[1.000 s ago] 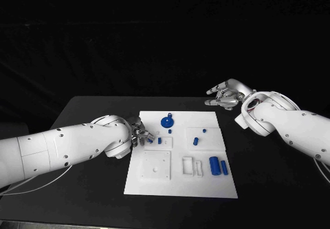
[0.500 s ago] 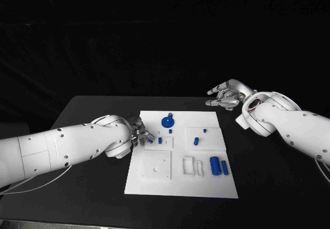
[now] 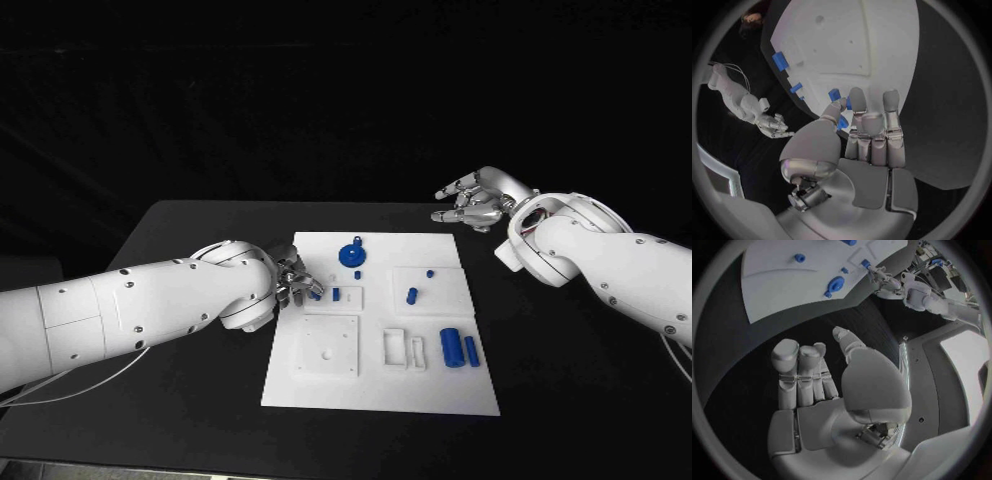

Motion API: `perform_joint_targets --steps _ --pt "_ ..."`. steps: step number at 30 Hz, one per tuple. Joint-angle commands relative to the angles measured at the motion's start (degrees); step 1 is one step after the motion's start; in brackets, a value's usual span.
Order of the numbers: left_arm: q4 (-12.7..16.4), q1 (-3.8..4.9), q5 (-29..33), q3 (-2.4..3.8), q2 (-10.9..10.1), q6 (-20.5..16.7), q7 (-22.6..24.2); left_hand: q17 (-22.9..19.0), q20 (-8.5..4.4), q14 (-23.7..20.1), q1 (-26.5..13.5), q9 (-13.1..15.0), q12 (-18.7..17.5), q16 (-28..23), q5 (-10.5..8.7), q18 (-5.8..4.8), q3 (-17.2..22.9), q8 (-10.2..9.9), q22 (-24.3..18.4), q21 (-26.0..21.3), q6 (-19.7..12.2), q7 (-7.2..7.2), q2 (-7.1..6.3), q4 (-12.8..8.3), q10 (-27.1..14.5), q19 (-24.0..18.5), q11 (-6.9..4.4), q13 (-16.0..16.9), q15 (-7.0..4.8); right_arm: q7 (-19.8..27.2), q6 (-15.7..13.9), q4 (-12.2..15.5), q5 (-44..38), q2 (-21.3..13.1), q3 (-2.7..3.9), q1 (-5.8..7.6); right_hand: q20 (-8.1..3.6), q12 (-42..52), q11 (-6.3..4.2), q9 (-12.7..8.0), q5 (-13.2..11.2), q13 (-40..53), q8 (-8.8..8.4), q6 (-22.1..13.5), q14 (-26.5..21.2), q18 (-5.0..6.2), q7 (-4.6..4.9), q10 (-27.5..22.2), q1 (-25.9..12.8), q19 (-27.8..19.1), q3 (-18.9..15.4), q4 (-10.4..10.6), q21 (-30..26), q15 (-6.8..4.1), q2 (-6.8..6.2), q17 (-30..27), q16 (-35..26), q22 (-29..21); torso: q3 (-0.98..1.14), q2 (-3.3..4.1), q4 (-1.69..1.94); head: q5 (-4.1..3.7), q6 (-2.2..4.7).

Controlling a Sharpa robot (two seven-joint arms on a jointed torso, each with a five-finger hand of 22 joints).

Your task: Assemble the parts on the task board

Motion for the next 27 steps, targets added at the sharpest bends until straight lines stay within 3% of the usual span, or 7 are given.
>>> perform_joint_targets --steps 1,27 --pt "0.2 -0.33 -0.4 -0.19 0.0 1.8 -0.9 0.0 -0.23 0.3 0.7 0.0 0.1 -0.1 0.2 0.03 3.5 0.3 1.1 0.2 5.5 -4.25 0.71 -3.1 2.6 -0.3 -0.59 0.0 -0.97 0.3 0.7 0.0 -0.1 0.0 0.03 -0.05 -0.14 0.1 -0.4 0.0 0.2 0.0 -0.04 -0.2 0.0 0.71 0.11 0.0 -0.8 2.1 -0.1 0.0 -0.1 -0.23 0.0 0.1 -0.2 5.7 0.02 0.0 0.0 0.03 -0.02" --pt "0.0 -0.39 -1.5 -0.19 -0.4 1.9 -1.2 -0.3 -0.22 0.3 0.9 0.0 0.0 -0.1 -0.14 0.03 3.5 0.2 1.1 0.3 5.4 -4.22 0.78 -3.0 2.6 -0.4 -0.59 -0.2 -0.95 0.4 0.7 -0.1 -0.1 0.1 0.03 -0.09 -0.15 0.1 -0.4 0.0 0.3 0.0 -0.03 -0.1 0.0 0.71 0.11 0.0 -0.7 2.1 -0.2 0.0 -0.1 -0.23 0.08 0.0 -0.2 5.7 0.0 0.03 -0.02 0.05 0.02"
